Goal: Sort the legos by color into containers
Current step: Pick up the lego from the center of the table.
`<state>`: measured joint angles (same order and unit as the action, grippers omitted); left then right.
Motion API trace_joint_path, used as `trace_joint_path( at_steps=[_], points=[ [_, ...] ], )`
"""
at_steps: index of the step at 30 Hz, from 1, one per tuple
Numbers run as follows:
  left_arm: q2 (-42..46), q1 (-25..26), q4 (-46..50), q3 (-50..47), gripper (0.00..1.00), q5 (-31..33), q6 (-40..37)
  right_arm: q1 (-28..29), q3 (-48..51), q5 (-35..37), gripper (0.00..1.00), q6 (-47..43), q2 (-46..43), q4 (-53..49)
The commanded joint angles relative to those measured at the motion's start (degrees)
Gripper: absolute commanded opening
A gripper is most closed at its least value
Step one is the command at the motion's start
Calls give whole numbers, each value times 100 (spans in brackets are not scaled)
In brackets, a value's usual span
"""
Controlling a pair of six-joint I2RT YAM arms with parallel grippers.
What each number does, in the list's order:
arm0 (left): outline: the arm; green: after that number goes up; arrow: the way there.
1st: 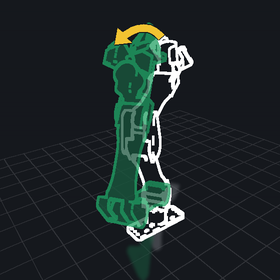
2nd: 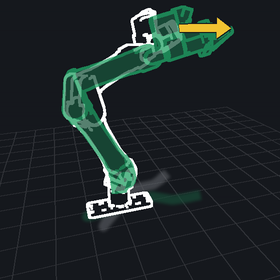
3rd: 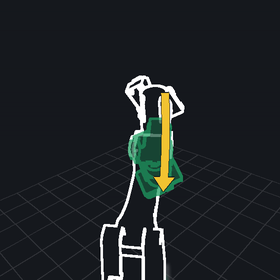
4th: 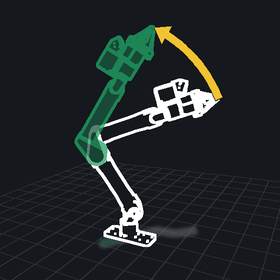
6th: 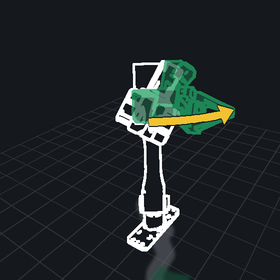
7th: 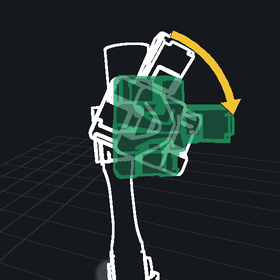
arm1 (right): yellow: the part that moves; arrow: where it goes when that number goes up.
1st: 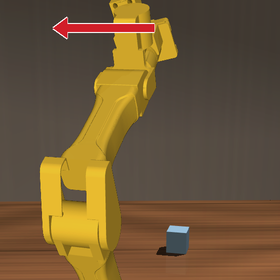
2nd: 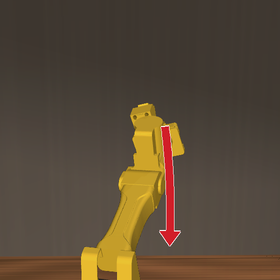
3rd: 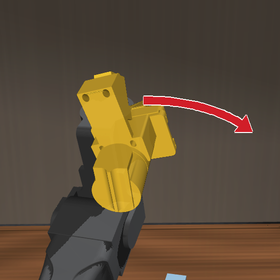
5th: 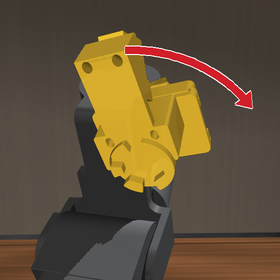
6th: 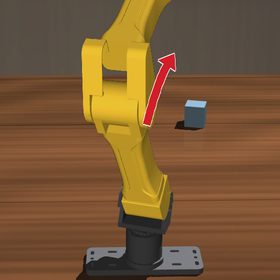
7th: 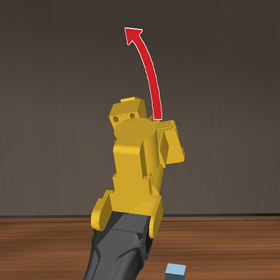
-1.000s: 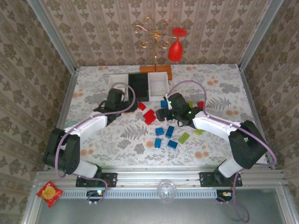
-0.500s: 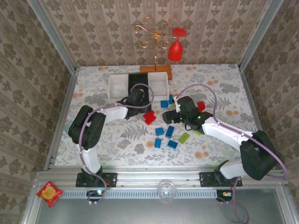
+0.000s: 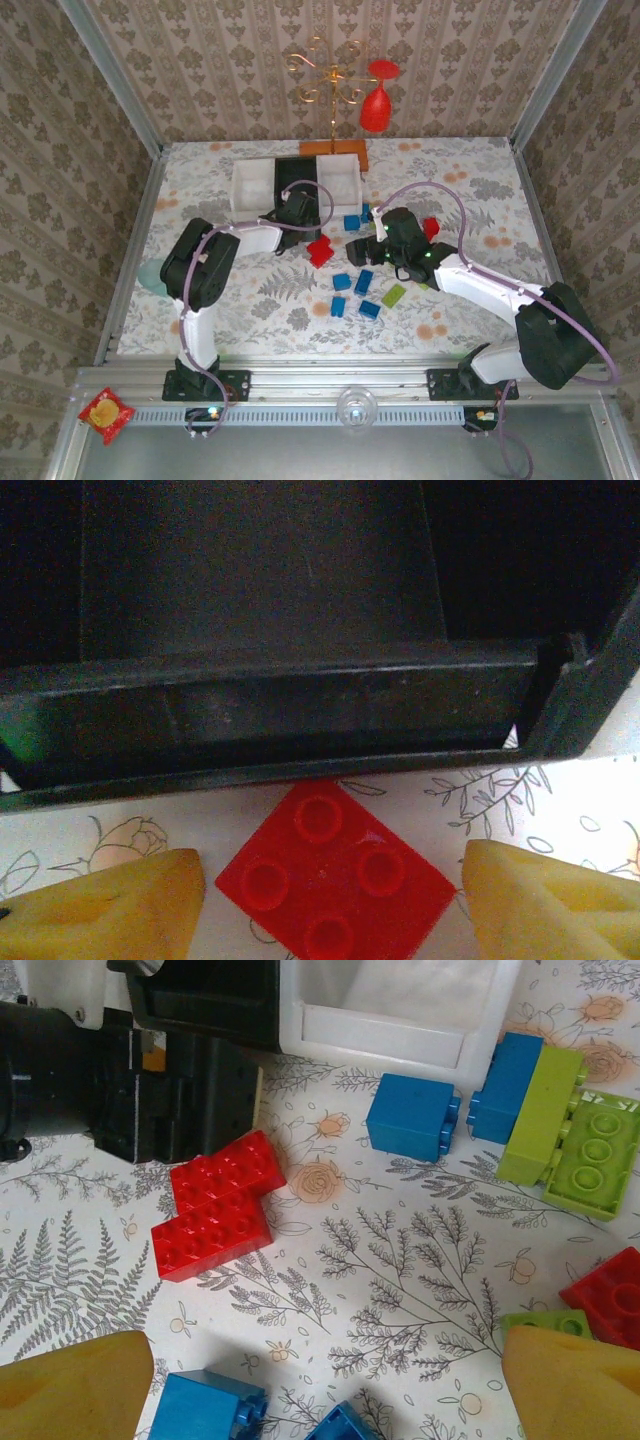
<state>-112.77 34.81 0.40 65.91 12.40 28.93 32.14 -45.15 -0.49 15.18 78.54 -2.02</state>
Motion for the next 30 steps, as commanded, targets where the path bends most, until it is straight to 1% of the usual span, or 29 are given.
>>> trace_joint_path(
  at_steps=[1, 4, 6, 9, 14, 19, 21, 26, 30],
  points=[
    [-249, 9, -80, 163, 78, 194, 122, 24, 77, -111, 92, 53, 38, 116],
    [-322, 9, -89, 210, 78, 268, 99, 20, 102, -112, 92, 55, 21, 133],
    [-382, 16, -78, 250, 76, 343, 54, 20, 102, -106, 92, 42, 21, 124],
    [-398, 40, -60, 202, 70, 494, 19, 20, 102, -93, 92, 45, 21, 129],
    [-111, 53, -404, -304, 55, 697, 59, 20, 104, -98, 92, 35, 55, 141],
    [223, 44, -685, -736, 49, 836, 37, 27, 102, -107, 92, 42, 73, 150],
    [230, 18, -693, -751, 49, 852, 18, 29, 94, -109, 92, 45, 73, 160],
    [194, 49, -676, -685, 63, 866, 64, 29, 85, -100, 92, 37, 73, 152],
    [115, 53, -657, -577, 65, 901, 60, 29, 85, -112, 92, 37, 73, 150]
  ],
)
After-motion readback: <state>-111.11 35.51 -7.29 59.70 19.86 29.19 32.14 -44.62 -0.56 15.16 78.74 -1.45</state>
